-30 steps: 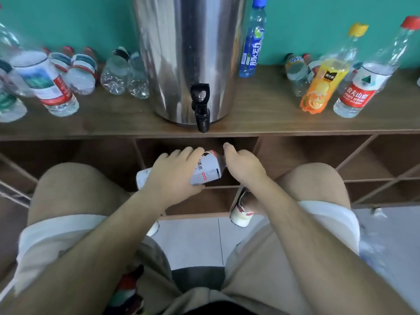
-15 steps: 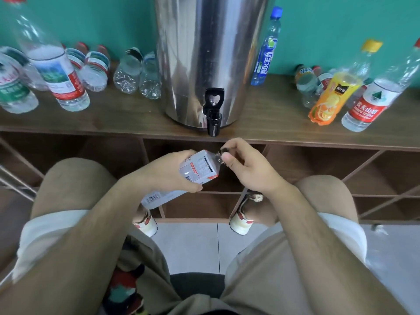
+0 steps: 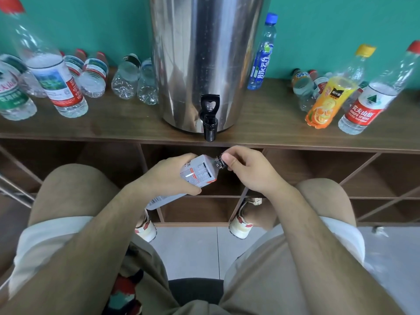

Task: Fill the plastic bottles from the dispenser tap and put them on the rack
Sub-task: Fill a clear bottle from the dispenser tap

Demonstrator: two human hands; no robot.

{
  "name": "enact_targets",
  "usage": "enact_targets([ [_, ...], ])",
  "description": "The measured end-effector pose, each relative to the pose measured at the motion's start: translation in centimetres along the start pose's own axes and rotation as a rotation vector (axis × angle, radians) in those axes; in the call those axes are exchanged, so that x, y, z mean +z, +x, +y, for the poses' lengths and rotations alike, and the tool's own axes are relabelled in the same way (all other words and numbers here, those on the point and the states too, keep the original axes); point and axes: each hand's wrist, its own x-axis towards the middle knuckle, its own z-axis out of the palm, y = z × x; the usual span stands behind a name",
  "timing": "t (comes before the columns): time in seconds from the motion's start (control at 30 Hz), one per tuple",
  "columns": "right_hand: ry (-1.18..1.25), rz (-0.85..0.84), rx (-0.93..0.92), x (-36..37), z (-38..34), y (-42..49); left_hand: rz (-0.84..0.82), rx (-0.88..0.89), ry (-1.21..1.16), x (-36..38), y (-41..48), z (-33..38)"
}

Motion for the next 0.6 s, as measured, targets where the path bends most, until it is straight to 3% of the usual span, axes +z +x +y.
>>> enact_targets([
  [0.23, 0.195, -0.001, -0.127, -0.2, -0.3, 0.0, -0.016, -0.04, -0.075, 0.0, -0.1, 0.0],
  [0.37, 0.356, 0.168, -0.134, -1.1, -0.1, 0.5, -0.035, -0.036, -0.166, 0.2, 0.0, 0.2],
  [0.5, 0.09, 0.414, -0.1, -2.4, 1.1, 2.0, 0.014, -0.021, -0.244, 1.0, 0.2, 0.2],
  [0.6, -0.063, 0.468, -0.023, -3.0, 2.1, 3.1, 0.039, -0.017, -0.262, 1.7, 0.6, 0.3],
])
